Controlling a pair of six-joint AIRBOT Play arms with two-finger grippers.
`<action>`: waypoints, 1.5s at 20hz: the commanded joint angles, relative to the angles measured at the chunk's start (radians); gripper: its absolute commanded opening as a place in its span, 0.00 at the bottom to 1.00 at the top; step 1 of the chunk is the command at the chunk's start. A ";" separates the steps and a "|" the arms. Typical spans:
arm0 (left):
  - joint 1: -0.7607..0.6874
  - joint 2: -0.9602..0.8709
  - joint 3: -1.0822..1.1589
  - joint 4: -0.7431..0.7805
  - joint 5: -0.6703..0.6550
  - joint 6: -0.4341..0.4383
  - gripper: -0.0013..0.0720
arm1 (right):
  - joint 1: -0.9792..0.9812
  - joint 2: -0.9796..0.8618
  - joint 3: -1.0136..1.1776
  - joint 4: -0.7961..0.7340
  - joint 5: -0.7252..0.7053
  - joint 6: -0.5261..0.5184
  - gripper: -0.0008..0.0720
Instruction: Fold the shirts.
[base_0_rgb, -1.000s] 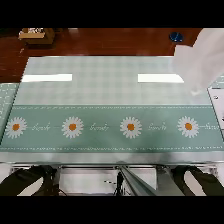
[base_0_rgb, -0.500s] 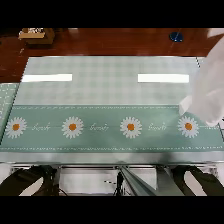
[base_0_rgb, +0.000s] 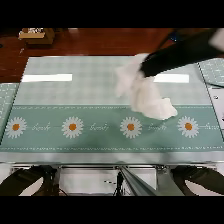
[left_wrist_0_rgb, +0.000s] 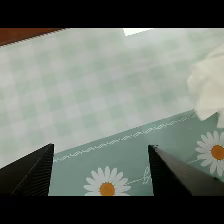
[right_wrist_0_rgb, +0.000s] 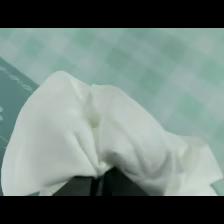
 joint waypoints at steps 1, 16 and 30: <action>0.001 -0.001 0.001 0.020 -0.002 0.006 0.95 | 0.214 -0.191 0.000 -0.026 -0.149 0.048 0.05; 0.001 -0.010 -0.787 0.007 0.259 0.070 0.95 | -0.629 0.039 0.018 -0.216 0.187 -0.019 0.67; 0.231 -0.072 -1.219 -0.315 0.637 0.254 0.84 | -0.842 0.039 -0.331 0.129 0.085 -0.132 0.67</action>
